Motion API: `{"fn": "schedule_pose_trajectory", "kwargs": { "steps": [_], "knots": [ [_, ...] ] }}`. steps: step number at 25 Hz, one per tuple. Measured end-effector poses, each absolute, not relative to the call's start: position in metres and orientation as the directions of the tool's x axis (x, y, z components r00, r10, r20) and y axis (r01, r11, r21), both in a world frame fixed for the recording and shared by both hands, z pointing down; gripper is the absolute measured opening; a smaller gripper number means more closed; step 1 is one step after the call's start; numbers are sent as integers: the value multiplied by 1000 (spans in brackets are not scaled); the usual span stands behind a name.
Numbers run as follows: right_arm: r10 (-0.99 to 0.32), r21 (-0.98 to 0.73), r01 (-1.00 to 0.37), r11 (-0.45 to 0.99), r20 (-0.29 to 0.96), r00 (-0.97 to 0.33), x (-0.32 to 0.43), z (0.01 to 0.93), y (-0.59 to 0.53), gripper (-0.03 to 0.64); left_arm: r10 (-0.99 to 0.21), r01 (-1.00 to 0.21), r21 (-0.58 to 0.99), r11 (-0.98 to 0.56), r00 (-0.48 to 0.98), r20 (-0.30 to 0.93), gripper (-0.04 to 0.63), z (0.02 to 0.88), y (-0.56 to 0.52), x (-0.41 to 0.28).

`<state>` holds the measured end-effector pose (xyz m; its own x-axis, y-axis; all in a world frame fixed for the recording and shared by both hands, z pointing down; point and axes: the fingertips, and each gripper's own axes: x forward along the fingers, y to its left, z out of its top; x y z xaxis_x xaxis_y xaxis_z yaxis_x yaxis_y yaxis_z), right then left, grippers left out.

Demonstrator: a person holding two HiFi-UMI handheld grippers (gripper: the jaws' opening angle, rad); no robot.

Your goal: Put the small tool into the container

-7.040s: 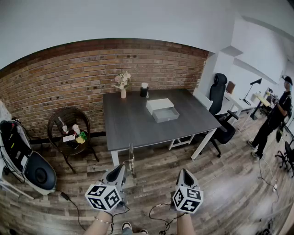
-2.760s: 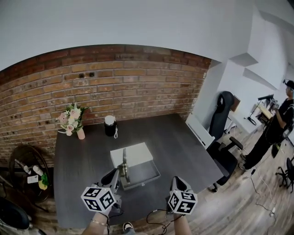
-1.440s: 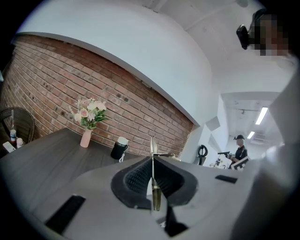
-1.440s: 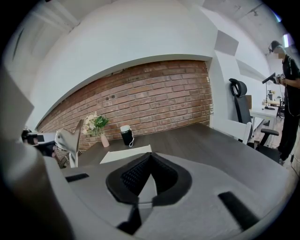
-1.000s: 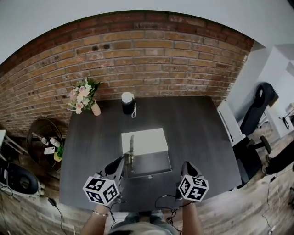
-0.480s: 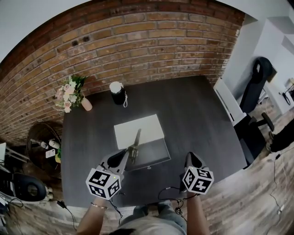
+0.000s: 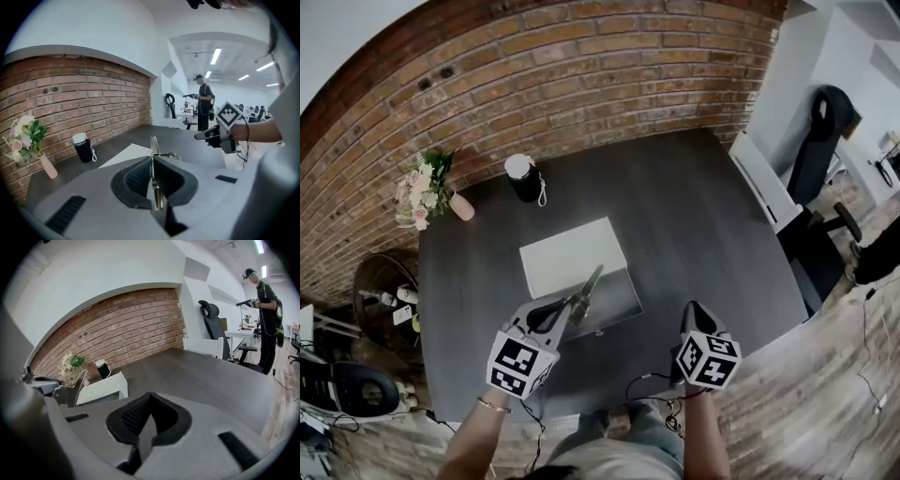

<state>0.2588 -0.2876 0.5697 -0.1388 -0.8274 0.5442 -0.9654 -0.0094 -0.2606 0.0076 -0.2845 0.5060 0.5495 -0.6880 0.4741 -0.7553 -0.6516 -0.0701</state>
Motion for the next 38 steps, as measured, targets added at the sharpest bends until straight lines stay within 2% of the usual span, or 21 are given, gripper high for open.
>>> {"fn": "schedule_pose_trajectory", "kwargs": {
  "steps": [5, 19, 27, 38],
  "knots": [
    [-816, -267, -963, -26, 563, -134, 265, 581, -286, 2, -643, -690, -149, -708, 543, 539, 9, 521, -291, 18],
    [-793, -293, -955, -50, 593, -140, 274, 606, -289, 2, -520, -412, -348, -842, 449, 727, 9, 567, -294, 45],
    [-785, -291, -954, -79, 607, -120, 285, 613, -287, 2, -527, -368, -402, -839, 364, 768, 9, 585, -312, 41],
    [-768, -288, -953, -93, 630, -115, 289, 625, -287, 2, -550, -250, -493, -834, 293, 782, 9, 608, -326, 45]
  ]
}}
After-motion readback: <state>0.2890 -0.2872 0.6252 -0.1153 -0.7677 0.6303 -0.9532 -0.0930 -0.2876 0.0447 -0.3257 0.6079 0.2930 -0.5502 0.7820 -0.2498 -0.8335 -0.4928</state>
